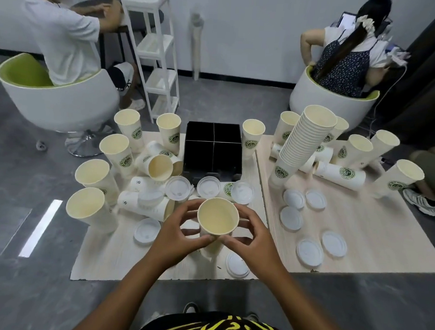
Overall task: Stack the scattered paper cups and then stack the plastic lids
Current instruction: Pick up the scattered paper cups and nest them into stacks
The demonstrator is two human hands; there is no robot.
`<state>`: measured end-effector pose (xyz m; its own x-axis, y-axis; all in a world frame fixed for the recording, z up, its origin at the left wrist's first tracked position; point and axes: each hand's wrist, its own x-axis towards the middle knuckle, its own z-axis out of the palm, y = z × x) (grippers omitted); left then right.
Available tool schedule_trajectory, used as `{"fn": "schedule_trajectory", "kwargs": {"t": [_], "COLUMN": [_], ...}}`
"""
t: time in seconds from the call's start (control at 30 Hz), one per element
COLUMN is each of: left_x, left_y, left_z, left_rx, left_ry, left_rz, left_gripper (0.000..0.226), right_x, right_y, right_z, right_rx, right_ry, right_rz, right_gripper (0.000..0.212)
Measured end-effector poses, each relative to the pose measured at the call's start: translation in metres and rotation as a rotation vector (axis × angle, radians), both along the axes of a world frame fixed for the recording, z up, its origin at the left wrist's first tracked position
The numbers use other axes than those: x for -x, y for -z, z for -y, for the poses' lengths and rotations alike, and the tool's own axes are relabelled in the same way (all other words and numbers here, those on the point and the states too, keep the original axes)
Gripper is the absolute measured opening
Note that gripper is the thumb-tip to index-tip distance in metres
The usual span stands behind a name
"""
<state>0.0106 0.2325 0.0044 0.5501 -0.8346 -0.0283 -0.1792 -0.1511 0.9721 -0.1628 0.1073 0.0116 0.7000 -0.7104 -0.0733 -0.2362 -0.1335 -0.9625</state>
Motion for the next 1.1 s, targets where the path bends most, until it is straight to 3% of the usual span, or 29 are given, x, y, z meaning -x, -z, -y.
{"fn": "schedule_trajectory", "kwargs": {"t": [0.3, 0.73, 0.93, 1.1], "left_x": [-0.007, 0.014, 0.027, 0.023], "left_y": [-0.036, -0.196, -0.258, -0.259], "left_z": [0.037, 0.21, 0.283, 0.316], "left_rx": [0.097, 0.385, 0.483, 0.473], "left_ry": [0.086, 0.343, 0.304, 0.232], "left_rz": [0.041, 0.188, 0.235, 0.201], "left_gripper": [0.086, 0.072, 0.067, 0.066], "right_x": [0.006, 0.048, 0.055, 0.045], "right_y": [-0.038, -0.184, -0.248, -0.256], "right_z": [0.026, 0.172, 0.241, 0.284], "right_rx": [0.076, 0.305, 0.394, 0.37], "right_ry": [0.061, 0.223, 0.238, 0.189], "right_rz": [0.097, 0.295, 0.35, 0.34], "right_gripper": [0.068, 0.066, 0.065, 0.064]}}
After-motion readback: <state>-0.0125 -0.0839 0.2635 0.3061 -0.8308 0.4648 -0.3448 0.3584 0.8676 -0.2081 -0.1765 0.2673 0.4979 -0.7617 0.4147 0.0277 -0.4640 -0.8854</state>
